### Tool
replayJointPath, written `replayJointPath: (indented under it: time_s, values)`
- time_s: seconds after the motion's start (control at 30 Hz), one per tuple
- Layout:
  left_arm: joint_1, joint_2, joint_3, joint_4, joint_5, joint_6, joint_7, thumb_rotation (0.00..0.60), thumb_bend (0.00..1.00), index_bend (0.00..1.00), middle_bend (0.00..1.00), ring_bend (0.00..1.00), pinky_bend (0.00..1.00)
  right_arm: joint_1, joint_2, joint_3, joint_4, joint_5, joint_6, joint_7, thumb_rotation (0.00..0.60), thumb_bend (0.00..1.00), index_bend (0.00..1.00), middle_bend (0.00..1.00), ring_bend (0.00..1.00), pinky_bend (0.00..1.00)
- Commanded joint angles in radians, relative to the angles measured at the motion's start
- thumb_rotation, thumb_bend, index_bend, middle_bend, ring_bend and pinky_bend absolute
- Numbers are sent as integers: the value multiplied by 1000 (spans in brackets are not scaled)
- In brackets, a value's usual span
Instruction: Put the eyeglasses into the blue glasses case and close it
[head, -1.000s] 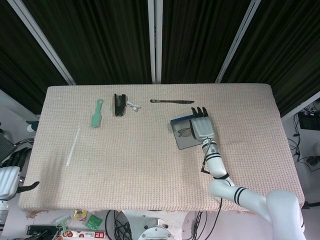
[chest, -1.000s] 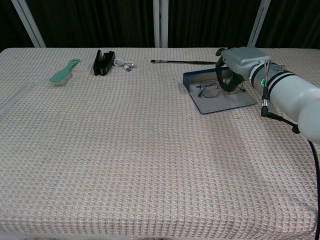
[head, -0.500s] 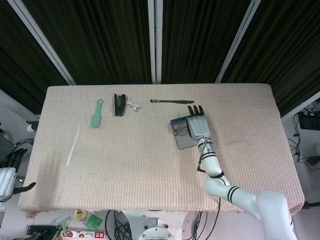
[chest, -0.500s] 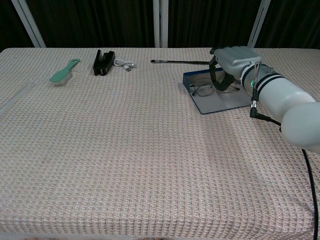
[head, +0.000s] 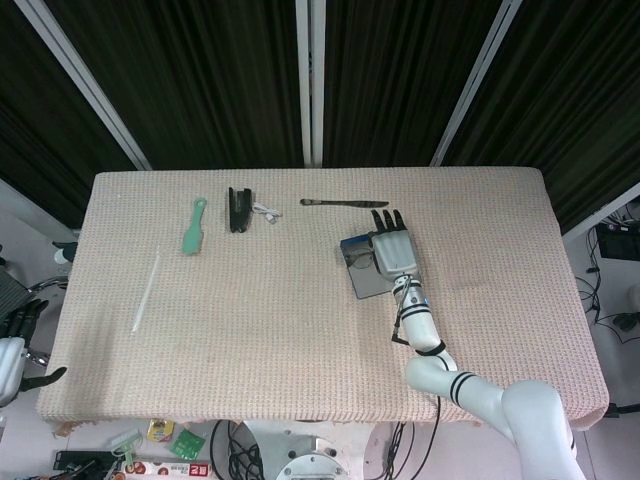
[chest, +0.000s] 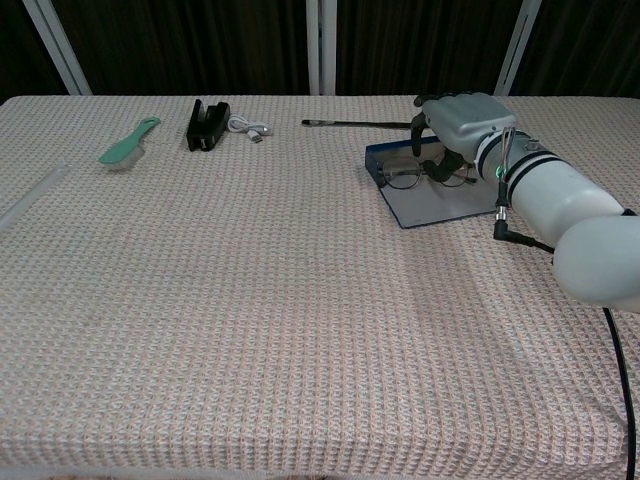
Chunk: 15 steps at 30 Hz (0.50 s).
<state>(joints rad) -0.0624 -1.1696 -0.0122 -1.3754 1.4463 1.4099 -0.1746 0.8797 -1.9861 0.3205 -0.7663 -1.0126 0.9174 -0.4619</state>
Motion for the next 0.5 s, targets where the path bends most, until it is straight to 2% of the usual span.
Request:
replayJointPath:
  time_s: [0.03, 0.2, 0.3, 0.4, 0.5]
  values:
    - [0, -1, 1, 1, 1, -1, 0, 600, 0, 84, 76, 81, 232, -3, 5, 2, -6, -3, 2, 2, 600, 375, 291, 22, 0, 0]
    - [1, -3, 0, 1, 4, 2, -2, 600, 0, 84, 76, 80, 232, -19, 23, -5, -32, -16, 19, 2, 600, 373, 268, 21, 0, 0]
    - [4, -3, -1, 1, 3, 6, -3, 600, 0, 84, 76, 81, 232, -47, 51, -23, -84, -49, 65, 16, 600, 372, 261, 20, 0, 0]
    - [7, -4, 0, 3, 1, 6, -5, 600, 0, 84, 76, 81, 232, -95, 102, -54, -170, -89, 116, 35, 600, 367, 253, 13, 0, 0]
    - [7, -8, 1, 6, 2, 3, -9, 600, 0, 84, 76, 81, 233, -154, 180, -105, -279, -116, 135, 38, 600, 442, 175, 0, 0, 0]
